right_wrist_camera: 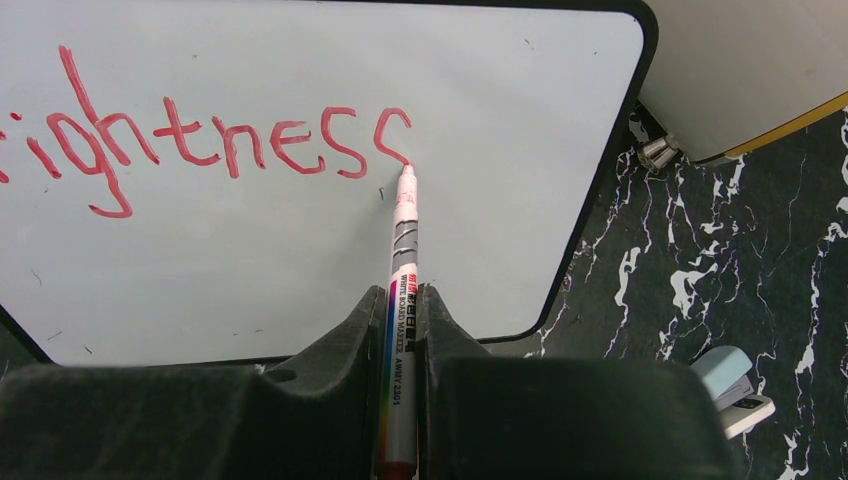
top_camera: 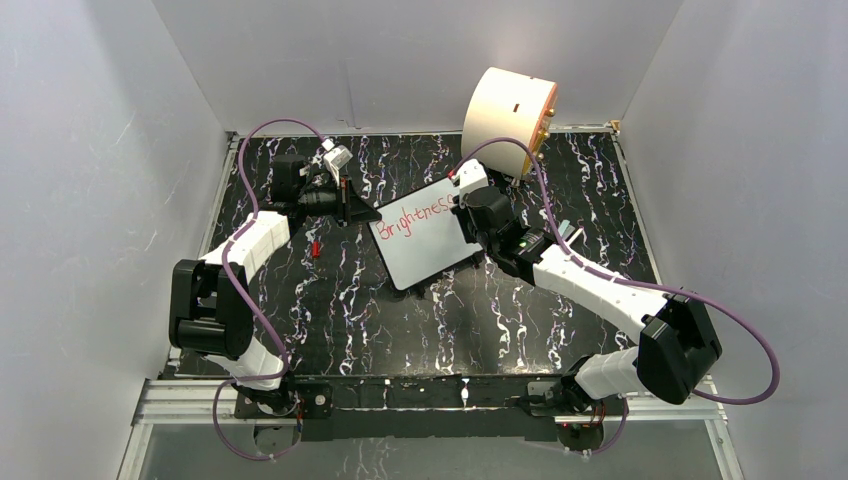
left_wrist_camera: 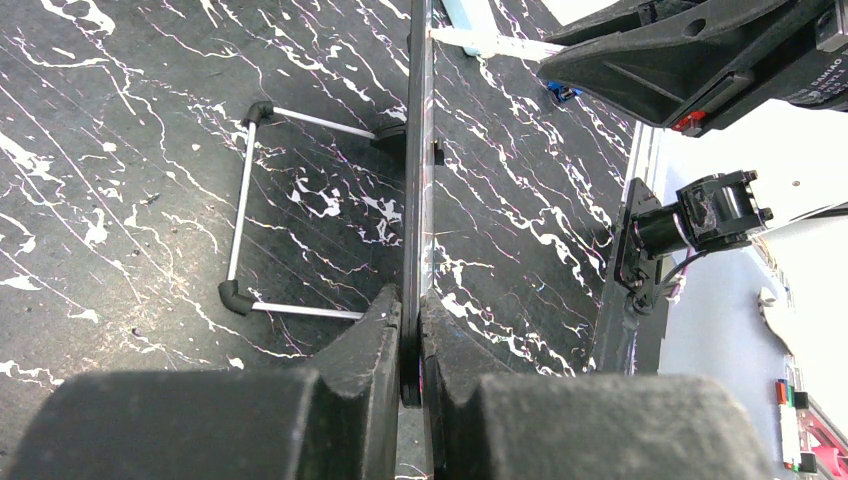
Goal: Write a sentence on the whiteboard
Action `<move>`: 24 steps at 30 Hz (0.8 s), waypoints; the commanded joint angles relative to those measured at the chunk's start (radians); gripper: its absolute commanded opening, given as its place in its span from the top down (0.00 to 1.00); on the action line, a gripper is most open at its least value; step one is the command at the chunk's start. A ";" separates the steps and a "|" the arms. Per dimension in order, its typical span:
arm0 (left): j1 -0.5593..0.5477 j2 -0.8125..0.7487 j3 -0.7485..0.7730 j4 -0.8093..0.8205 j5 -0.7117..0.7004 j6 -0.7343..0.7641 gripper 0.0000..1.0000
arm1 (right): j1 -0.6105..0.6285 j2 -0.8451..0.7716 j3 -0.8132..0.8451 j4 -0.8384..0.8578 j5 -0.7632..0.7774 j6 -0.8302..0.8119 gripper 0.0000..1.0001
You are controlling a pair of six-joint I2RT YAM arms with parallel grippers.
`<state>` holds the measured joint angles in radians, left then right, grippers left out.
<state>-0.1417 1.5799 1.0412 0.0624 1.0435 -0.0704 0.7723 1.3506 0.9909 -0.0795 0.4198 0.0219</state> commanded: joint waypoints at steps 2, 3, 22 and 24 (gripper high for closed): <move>-0.027 0.029 -0.009 -0.090 -0.037 0.041 1.00 | -0.004 -0.011 -0.003 -0.006 -0.029 0.004 1.00; -0.027 0.029 -0.010 -0.090 -0.036 0.041 1.00 | -0.004 -0.012 -0.004 -0.007 -0.038 0.004 1.00; -0.027 0.029 -0.009 -0.089 -0.043 0.041 1.00 | -0.004 -0.075 -0.035 0.051 -0.030 0.022 1.00; -0.028 0.029 -0.009 -0.091 -0.045 0.040 1.00 | -0.004 -0.087 -0.039 0.044 -0.021 0.022 1.00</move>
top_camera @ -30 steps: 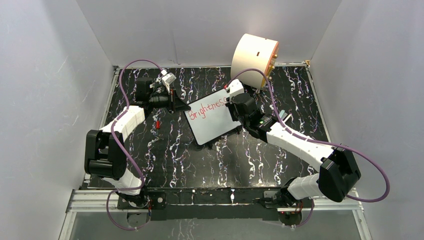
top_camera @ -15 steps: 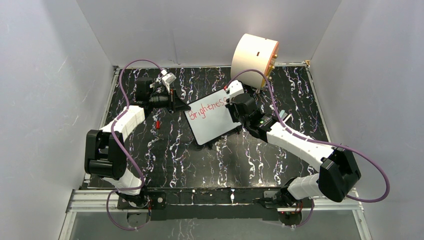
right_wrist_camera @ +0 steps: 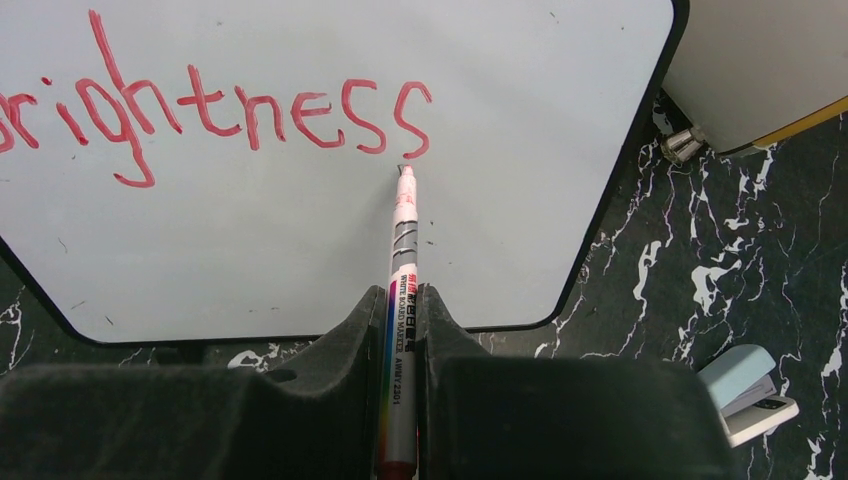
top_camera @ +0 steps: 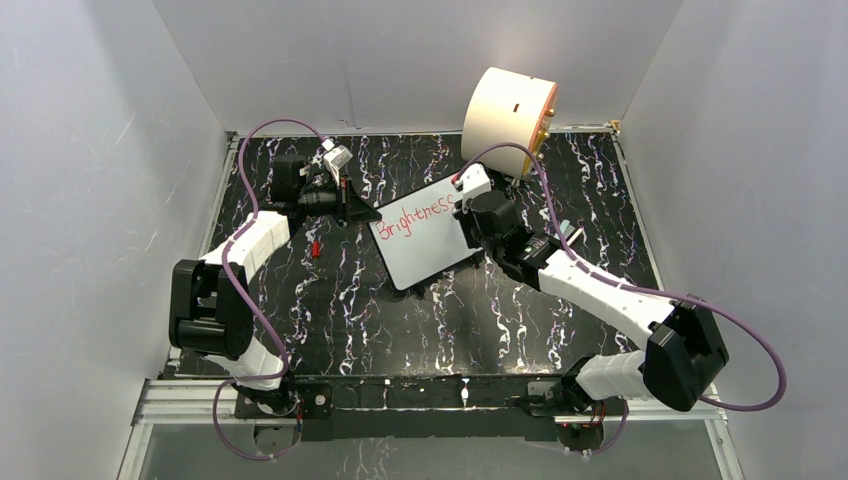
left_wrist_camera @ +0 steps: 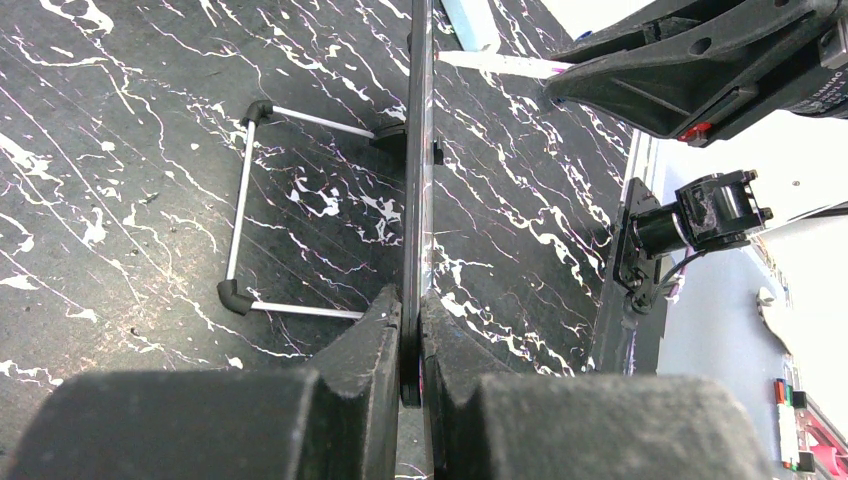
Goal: Write a sentence on the whiteboard
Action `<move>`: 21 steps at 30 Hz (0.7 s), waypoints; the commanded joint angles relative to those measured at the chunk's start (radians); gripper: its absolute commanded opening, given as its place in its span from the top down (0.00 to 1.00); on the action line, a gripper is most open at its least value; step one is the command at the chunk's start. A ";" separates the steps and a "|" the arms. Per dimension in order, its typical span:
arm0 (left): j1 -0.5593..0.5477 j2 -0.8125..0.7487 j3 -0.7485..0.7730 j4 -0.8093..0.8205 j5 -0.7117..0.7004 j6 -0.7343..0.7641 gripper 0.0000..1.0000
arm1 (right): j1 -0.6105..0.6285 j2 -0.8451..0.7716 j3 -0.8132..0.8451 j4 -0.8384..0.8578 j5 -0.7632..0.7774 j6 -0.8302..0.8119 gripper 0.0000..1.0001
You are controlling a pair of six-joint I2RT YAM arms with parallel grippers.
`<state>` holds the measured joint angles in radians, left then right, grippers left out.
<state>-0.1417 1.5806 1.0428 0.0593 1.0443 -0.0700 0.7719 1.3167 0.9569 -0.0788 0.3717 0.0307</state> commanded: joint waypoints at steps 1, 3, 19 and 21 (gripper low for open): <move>-0.029 0.029 -0.011 -0.087 -0.046 0.040 1.00 | -0.003 -0.057 -0.008 0.039 0.032 0.012 1.00; -0.028 0.027 -0.010 -0.088 -0.048 0.040 1.00 | -0.003 -0.066 -0.012 0.034 0.041 0.009 1.00; -0.028 0.021 -0.009 -0.088 -0.059 0.039 1.00 | 0.022 -0.099 -0.054 0.017 0.080 0.000 1.00; -0.028 0.018 -0.010 -0.088 -0.059 0.039 1.00 | 0.022 -0.093 -0.055 0.022 0.099 -0.008 1.00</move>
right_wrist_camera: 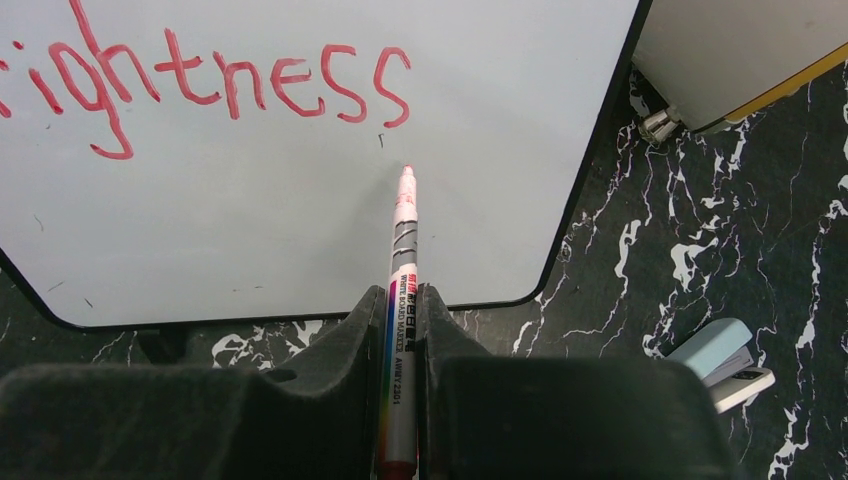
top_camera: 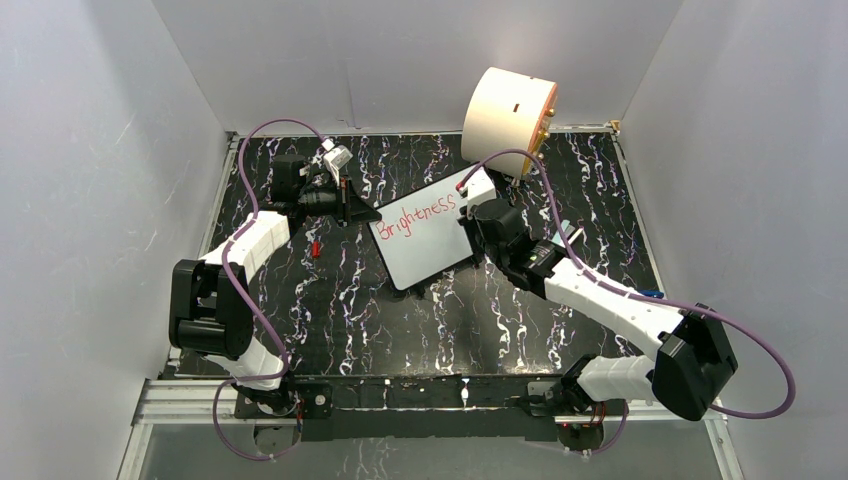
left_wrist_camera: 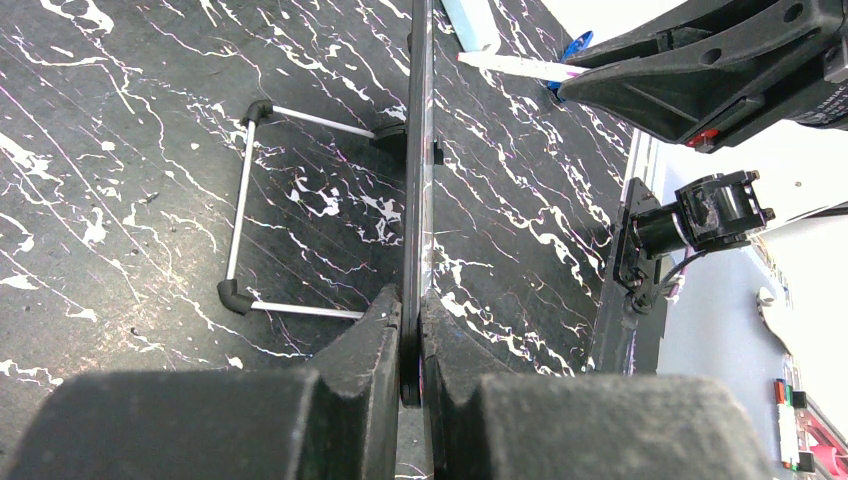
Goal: Write a sentence on the whiteboard
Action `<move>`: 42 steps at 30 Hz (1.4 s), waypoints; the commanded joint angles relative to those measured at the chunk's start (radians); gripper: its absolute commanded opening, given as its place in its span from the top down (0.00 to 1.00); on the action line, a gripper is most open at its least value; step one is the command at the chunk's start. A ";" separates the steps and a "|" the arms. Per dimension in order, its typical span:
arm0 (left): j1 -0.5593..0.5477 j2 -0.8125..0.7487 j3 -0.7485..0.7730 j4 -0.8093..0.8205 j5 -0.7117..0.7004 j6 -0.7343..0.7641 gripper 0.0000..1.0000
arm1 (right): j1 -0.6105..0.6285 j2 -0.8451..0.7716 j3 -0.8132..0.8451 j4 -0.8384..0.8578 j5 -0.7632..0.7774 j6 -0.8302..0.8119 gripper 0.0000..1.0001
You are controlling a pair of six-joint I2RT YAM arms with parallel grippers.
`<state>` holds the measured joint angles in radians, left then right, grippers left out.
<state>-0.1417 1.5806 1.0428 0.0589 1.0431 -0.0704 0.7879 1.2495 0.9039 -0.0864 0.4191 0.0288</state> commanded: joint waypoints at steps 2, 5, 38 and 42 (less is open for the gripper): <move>-0.028 0.016 -0.011 -0.088 -0.059 0.039 1.00 | 0.003 -0.016 0.004 0.034 0.063 -0.015 1.00; -0.029 0.010 -0.013 -0.088 -0.058 0.041 1.00 | -0.007 -0.006 0.020 0.054 0.058 -0.026 1.00; -0.030 0.017 -0.012 -0.093 -0.048 0.047 1.00 | -0.125 0.109 0.119 0.177 -0.073 -0.074 1.00; -0.030 0.019 -0.010 -0.094 -0.050 0.050 1.00 | -0.127 0.104 0.118 0.158 -0.065 -0.070 1.00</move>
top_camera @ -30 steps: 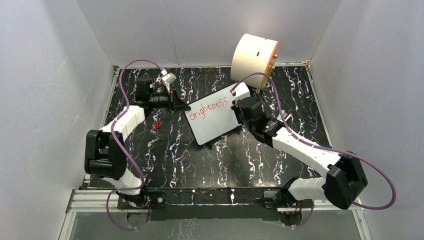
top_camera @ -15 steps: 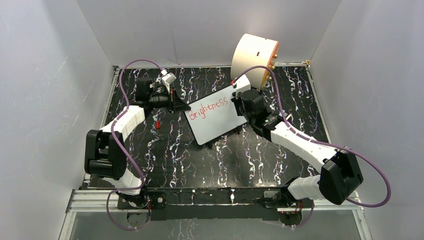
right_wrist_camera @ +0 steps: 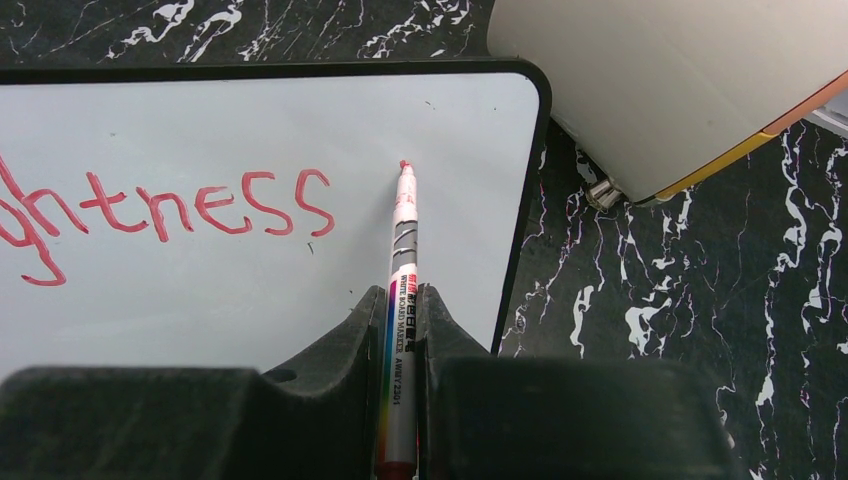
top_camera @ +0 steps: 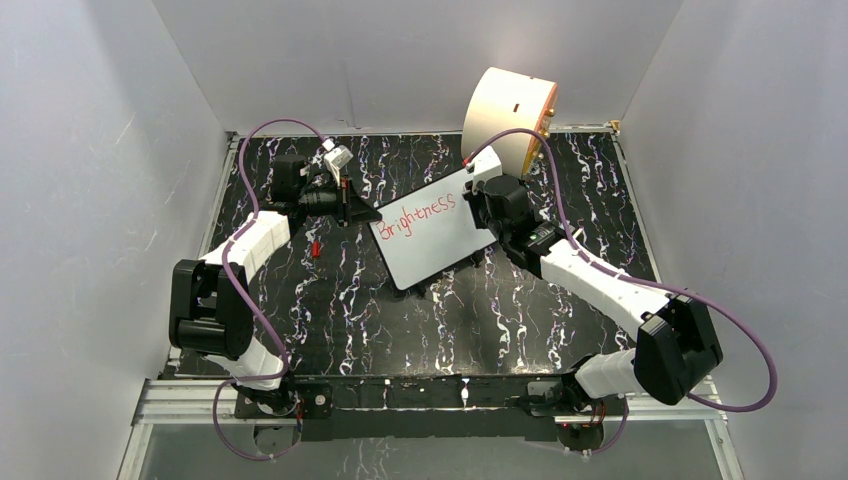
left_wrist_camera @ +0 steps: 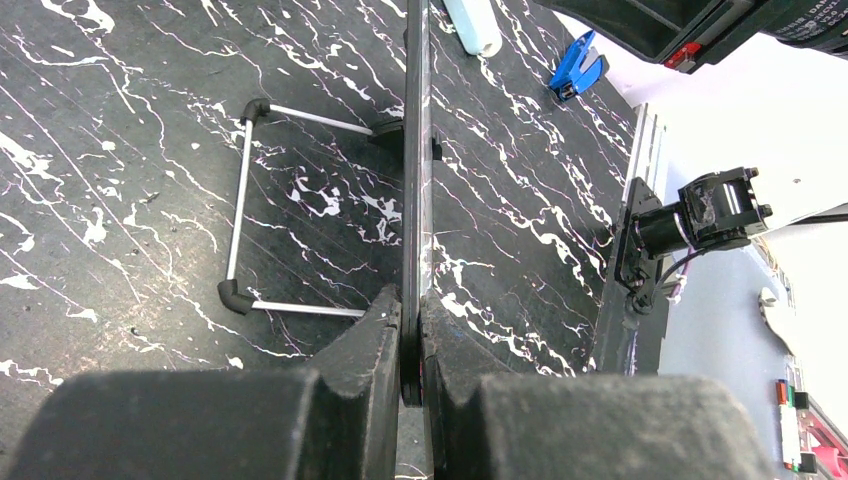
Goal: Write a sentence on the whiteboard
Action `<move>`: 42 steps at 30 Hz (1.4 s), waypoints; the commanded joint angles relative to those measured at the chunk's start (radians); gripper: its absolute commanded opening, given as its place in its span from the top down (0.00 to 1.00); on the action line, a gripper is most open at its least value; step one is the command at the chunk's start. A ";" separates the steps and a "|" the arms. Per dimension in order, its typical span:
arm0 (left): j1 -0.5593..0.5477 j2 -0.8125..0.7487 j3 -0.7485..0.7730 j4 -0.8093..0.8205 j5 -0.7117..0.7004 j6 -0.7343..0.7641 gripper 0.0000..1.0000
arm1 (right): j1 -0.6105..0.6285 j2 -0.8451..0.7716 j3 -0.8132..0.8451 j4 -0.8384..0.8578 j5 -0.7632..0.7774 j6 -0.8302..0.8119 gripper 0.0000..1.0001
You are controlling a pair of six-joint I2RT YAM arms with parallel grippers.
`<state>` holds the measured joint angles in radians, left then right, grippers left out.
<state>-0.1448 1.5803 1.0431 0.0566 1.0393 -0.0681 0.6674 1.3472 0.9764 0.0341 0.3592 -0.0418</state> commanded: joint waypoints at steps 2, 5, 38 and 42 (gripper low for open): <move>-0.027 0.020 -0.010 -0.093 -0.048 0.047 1.00 | -0.006 0.001 0.041 0.032 0.004 0.000 1.00; -0.027 0.018 -0.010 -0.093 -0.050 0.047 1.00 | -0.008 -0.012 0.035 0.032 0.012 -0.001 1.00; -0.027 0.018 -0.009 -0.097 -0.055 0.048 1.00 | -0.008 -0.029 0.011 0.010 0.016 0.019 1.00; -0.027 0.018 -0.009 -0.097 -0.055 0.049 1.00 | -0.007 -0.023 0.014 0.006 0.013 0.021 1.00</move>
<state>-0.1455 1.5803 1.0470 0.0475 1.0386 -0.0624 0.6666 1.3285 0.9760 0.0196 0.3641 -0.0292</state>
